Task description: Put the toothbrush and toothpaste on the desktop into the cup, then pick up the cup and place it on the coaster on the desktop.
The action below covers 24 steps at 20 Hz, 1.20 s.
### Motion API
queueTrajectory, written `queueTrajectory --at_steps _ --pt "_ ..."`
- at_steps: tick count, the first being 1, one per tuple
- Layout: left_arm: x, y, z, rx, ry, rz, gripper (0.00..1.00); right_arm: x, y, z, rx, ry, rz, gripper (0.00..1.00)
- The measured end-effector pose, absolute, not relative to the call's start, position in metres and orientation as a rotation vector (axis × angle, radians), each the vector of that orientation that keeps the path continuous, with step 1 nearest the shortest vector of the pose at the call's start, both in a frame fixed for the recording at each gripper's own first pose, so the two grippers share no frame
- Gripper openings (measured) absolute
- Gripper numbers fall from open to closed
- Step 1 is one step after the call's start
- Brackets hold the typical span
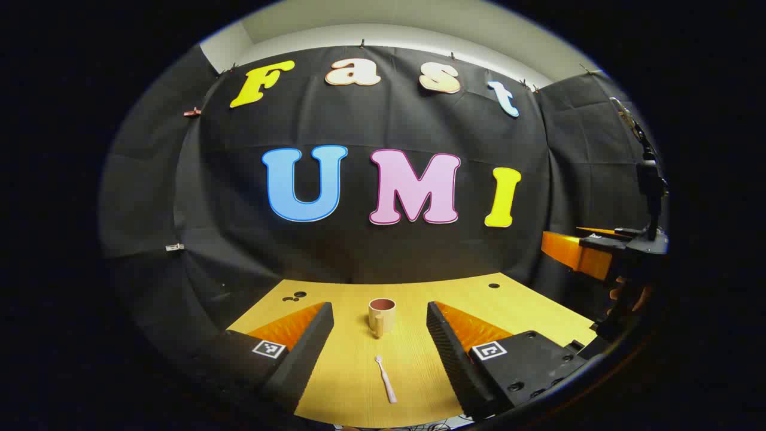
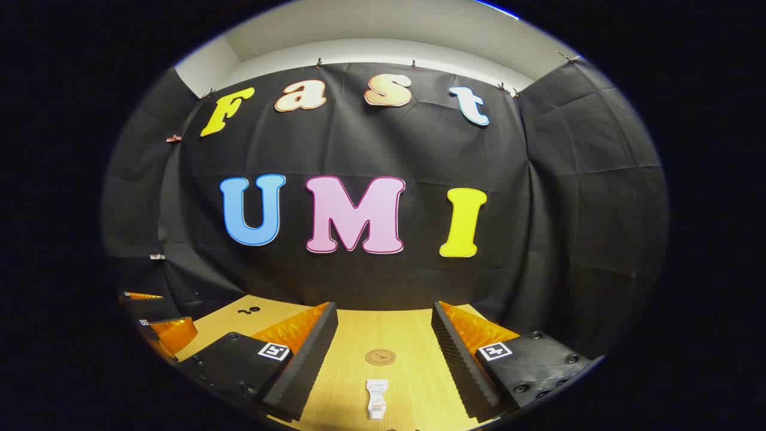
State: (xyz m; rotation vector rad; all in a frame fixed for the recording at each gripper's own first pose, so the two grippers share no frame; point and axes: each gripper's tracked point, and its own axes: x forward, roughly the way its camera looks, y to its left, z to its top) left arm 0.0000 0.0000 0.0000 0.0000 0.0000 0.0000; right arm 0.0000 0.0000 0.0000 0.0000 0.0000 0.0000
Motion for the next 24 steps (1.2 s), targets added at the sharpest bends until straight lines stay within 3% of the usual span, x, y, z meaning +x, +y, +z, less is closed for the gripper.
queueTrajectory --at_steps 12,24 --pt "0.028 -0.016 -0.014 -0.009 0.044 -0.019 0.97 0.024 -0.010 -0.026 -0.005 0.063 0.007 0.97" --pt "0.043 -0.004 -0.021 0.001 0.069 0.055 0.97 0.061 0.009 -0.063 0.023 0.178 0.069 0.97"
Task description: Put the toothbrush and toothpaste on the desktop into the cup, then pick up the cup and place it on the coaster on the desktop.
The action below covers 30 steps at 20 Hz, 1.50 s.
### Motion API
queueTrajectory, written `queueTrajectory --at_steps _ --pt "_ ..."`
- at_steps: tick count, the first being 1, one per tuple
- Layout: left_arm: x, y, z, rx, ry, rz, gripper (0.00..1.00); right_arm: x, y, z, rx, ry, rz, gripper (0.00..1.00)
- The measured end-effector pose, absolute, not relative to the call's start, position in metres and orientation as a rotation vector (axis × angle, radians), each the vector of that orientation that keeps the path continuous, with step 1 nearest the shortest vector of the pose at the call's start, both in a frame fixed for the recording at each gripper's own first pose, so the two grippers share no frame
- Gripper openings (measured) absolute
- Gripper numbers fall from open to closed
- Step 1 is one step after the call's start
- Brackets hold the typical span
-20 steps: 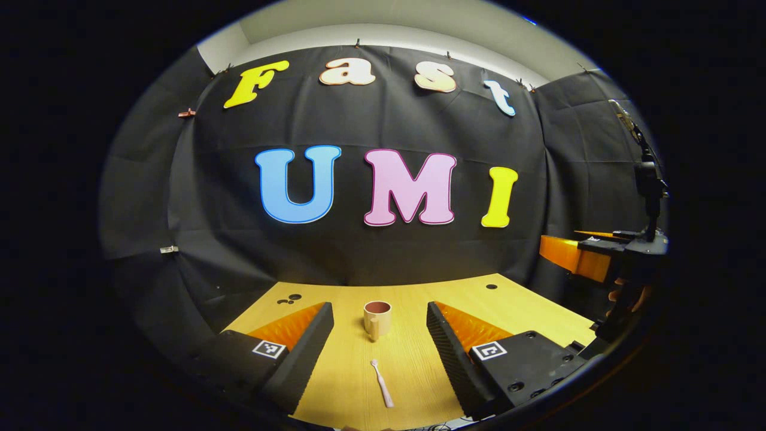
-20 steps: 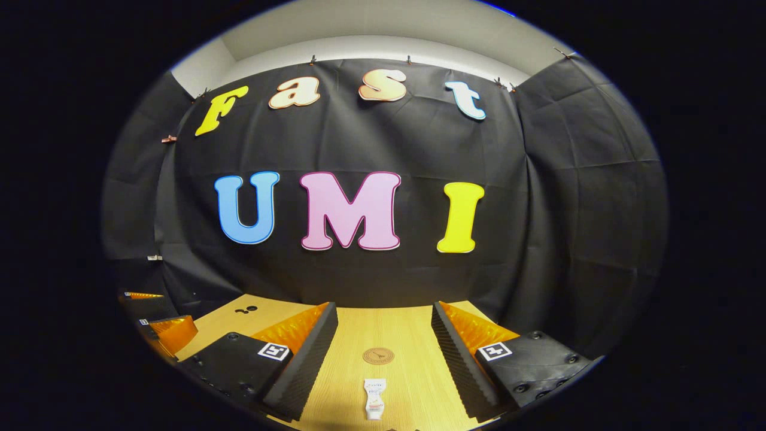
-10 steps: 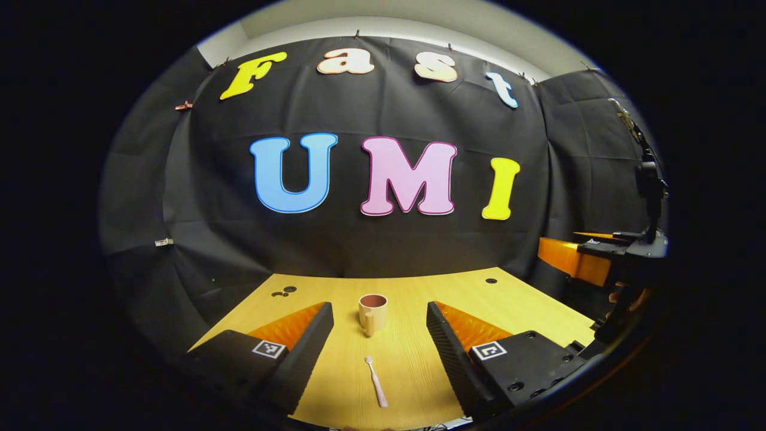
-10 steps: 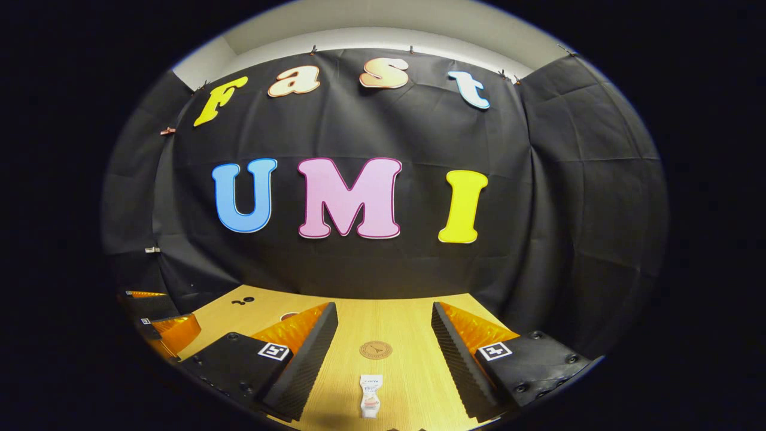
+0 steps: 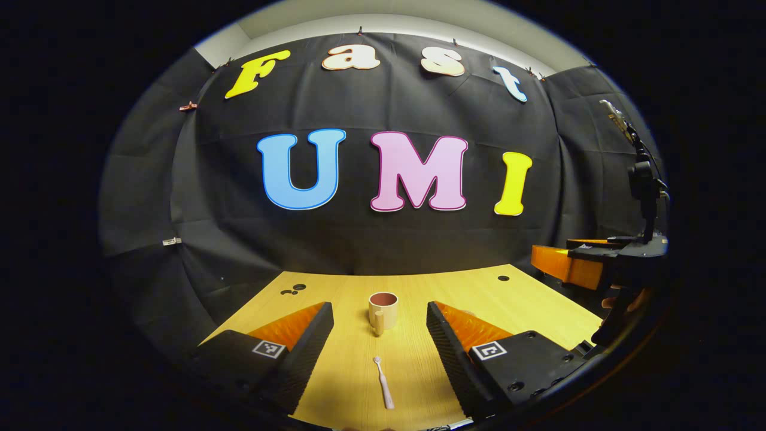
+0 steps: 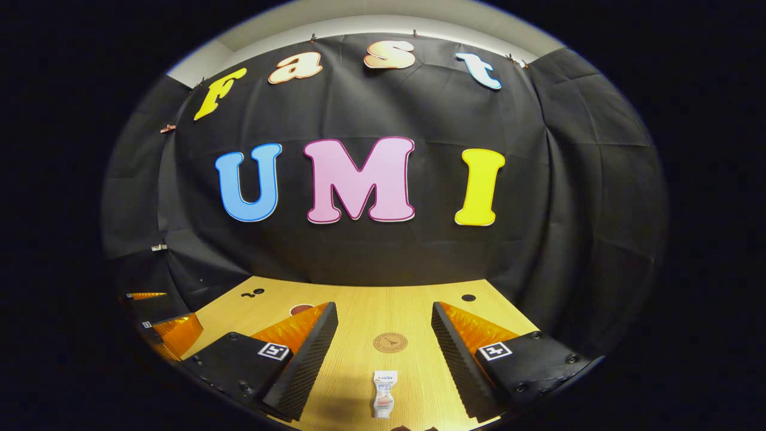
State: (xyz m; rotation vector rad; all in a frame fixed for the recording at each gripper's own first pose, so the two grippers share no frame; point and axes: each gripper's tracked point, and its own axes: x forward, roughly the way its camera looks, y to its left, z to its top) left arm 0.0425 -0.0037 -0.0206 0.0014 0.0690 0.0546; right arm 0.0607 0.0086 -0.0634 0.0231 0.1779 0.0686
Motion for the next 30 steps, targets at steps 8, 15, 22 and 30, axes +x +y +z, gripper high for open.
queueTrajectory --at_steps 8,15,22,30 --pt "0.047 0.014 -0.043 -0.019 0.145 0.151 0.97 0.091 0.010 -0.135 0.026 0.383 0.102 0.98" --pt "0.051 0.020 -0.069 -0.018 0.240 0.224 0.98 0.106 0.010 -0.205 0.013 0.575 0.120 0.98" --pt "0.048 0.005 -0.096 0.008 0.341 0.235 0.98 0.107 0.013 -0.275 -0.021 0.755 0.144 0.98" --pt "0.051 0.003 -0.108 0.016 0.413 0.297 0.97 0.098 0.017 -0.337 -0.002 0.931 0.155 0.98"
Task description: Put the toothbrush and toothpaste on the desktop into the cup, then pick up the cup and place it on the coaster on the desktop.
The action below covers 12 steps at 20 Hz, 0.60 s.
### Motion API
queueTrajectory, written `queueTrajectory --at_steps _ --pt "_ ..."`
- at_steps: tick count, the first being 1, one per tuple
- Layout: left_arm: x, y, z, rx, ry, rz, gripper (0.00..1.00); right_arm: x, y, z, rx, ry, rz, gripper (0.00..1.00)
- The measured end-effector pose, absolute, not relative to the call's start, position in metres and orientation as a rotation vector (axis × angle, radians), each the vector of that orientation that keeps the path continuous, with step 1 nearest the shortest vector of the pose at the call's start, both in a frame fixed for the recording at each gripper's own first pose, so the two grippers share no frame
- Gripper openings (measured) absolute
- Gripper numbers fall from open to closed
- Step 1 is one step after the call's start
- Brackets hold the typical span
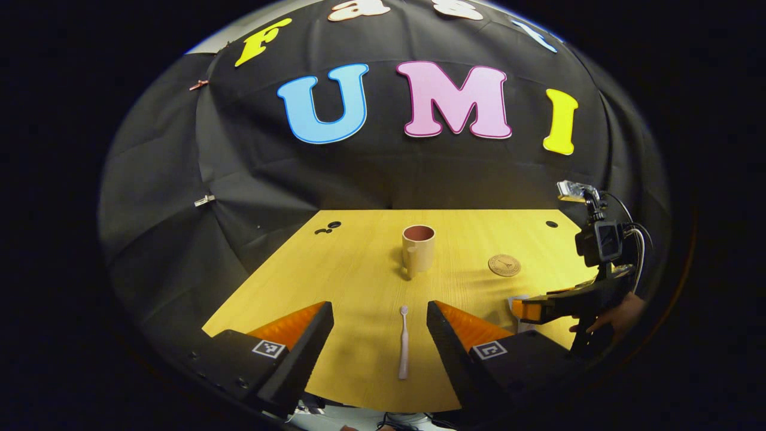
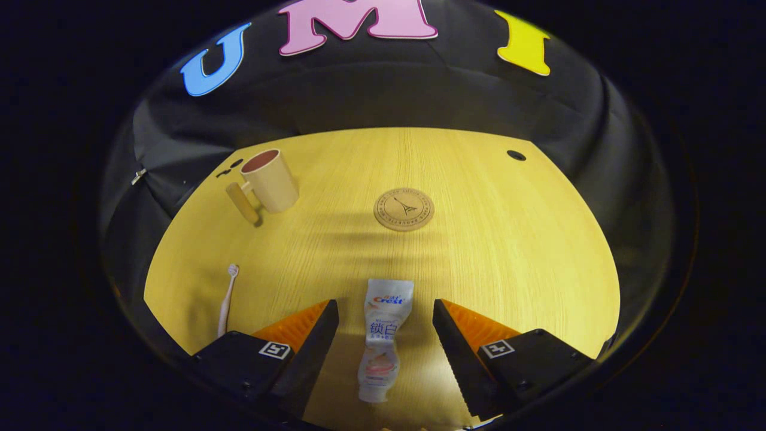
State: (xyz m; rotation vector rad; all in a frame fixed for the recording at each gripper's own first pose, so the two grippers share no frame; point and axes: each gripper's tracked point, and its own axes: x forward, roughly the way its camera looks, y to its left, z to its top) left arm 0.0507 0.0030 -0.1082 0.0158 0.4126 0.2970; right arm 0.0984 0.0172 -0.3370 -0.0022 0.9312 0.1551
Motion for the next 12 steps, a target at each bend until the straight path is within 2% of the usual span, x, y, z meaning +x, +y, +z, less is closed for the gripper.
queueTrajectory --at_steps 1,3,12 --pt "0.050 0.003 -0.109 0.015 0.421 0.308 0.98 0.097 0.017 -0.344 -0.011 0.950 0.158 0.94" --pt "0.049 0.005 -0.113 0.005 0.442 0.326 0.98 0.093 0.018 -0.355 -0.015 0.988 0.160 0.98" --pt "0.038 0.003 -0.135 -0.013 0.515 0.360 0.98 0.085 0.009 -0.377 0.016 1.086 0.126 0.96"
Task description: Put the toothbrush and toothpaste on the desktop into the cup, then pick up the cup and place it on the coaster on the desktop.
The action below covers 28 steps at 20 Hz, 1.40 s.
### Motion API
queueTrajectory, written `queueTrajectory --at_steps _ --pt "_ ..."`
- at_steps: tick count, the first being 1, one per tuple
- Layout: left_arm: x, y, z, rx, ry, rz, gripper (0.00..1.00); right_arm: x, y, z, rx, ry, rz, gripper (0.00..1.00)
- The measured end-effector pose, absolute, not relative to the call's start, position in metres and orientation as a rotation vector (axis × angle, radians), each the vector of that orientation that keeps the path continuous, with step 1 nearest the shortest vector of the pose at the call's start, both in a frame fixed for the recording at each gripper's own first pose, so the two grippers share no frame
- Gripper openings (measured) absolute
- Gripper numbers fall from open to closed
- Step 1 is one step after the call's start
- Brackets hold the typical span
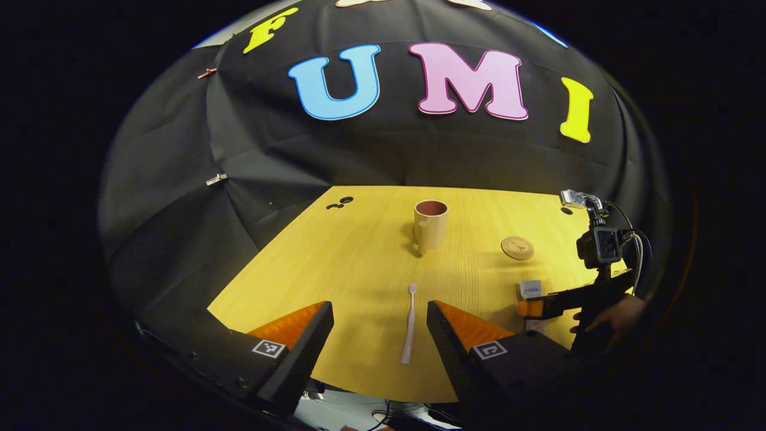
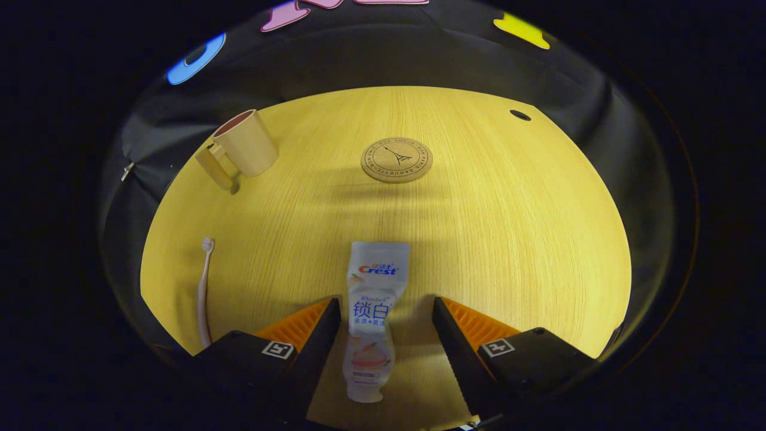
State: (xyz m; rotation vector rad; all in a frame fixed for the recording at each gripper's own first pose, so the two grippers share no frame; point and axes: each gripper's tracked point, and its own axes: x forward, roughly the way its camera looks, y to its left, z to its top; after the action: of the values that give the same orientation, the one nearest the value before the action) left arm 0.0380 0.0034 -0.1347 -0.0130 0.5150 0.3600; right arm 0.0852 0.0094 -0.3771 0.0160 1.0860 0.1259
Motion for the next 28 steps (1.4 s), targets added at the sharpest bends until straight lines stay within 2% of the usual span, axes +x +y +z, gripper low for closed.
queueTrajectory --at_steps 3,4,5,6,8,9,10,12,15,16,18,22,28 --pt "0.038 -0.002 -0.134 -0.010 0.511 0.350 0.97 0.082 0.009 -0.377 -0.004 1.097 0.128 0.86" --pt "0.039 -0.003 -0.134 -0.011 0.510 0.348 0.97 0.081 0.008 -0.378 -0.022 1.106 0.123 0.76" --pt "0.038 -0.003 -0.134 -0.013 0.509 0.344 0.97 0.079 0.008 -0.378 -0.042 1.110 0.127 0.83" --pt "0.038 -0.005 -0.134 -0.014 0.504 0.340 0.97 0.077 0.008 -0.379 -0.067 1.117 0.129 0.75" --pt "0.038 -0.009 -0.133 -0.033 0.496 0.323 0.97 0.077 0.015 -0.379 -0.085 1.120 0.154 0.71" --pt "0.037 -0.011 -0.137 -0.045 0.496 0.318 0.97 0.074 0.016 -0.379 -0.090 1.129 0.155 0.60" --pt "0.037 -0.013 -0.139 -0.055 0.500 0.317 0.97 0.073 0.018 -0.377 -0.090 1.141 0.157 0.58" --pt "0.037 -0.012 -0.141 -0.067 0.499 0.321 0.97 0.074 0.019 -0.382 -0.089 1.161 0.155 0.42" --pt "0.035 -0.010 -0.142 -0.081 0.489 0.333 0.97 0.071 0.018 -0.378 -0.089 1.186 0.188 0.40" --pt "0.035 -0.009 -0.143 -0.082 0.489 0.339 0.97 0.071 0.018 -0.380 -0.091 1.188 0.199 0.34" --pt "0.034 -0.005 -0.147 -0.076 0.494 0.352 0.97 0.071 0.018 -0.378 -0.090 1.183 0.228 0.31" --pt "0.036 -0.001 -0.159 -0.057 0.523 0.345 0.97 0.062 0.013 -0.375 -0.039 1.200 0.245 0.31" --pt "0.058 -0.004 -0.207 -0.050 0.666 0.245 0.97 0.070 -0.019 -0.343 -0.027 1.100 0.253 0.31"
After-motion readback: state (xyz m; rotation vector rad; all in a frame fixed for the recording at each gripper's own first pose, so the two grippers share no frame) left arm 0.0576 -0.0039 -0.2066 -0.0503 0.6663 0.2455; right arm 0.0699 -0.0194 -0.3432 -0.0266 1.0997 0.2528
